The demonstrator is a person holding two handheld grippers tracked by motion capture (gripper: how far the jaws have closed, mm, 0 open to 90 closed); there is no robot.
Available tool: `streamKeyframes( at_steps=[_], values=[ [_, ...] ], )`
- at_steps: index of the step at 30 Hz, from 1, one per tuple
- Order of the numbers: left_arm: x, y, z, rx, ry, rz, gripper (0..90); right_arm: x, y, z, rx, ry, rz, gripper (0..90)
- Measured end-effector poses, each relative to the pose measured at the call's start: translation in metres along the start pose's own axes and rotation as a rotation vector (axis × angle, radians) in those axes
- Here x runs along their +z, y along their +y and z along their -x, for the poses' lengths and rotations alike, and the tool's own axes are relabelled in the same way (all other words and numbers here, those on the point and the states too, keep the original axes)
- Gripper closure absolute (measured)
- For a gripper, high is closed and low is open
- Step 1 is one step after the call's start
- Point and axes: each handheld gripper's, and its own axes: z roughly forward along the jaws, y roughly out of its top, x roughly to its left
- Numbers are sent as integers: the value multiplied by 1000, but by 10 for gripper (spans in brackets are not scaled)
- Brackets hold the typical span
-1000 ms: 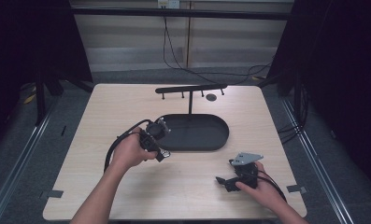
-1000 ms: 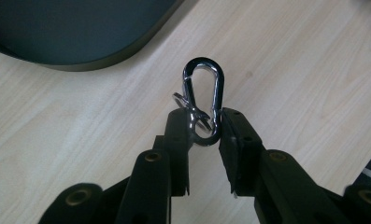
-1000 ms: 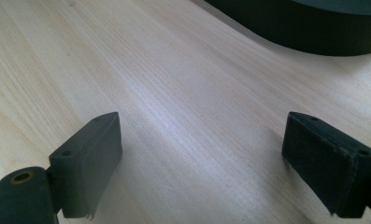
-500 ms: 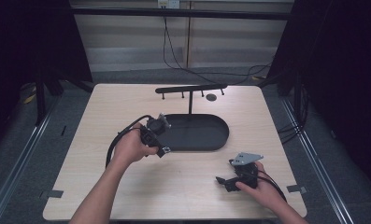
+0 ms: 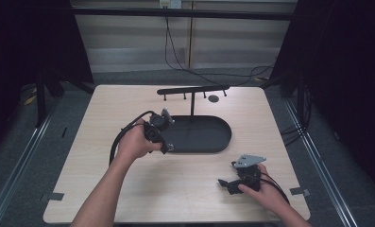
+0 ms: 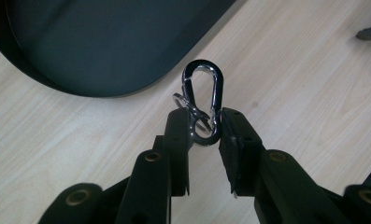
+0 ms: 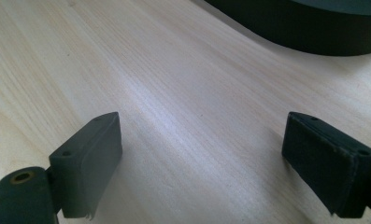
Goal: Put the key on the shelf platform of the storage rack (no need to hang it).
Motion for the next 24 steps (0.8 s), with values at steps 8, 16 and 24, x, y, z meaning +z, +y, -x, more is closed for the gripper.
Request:
streamKeyframes(
  at_steps=[8,16,24],
  values=[
    [0,8,-1,-8,11,5,731,0,0,0,-1,-1,2,119],
    [0,17,-1,-21,12,15,731,0,0,0,-2,0,2,119],
    [2,23,-7,-45,9,23,731,0,0,0,-2,0,2,119]
  ],
)
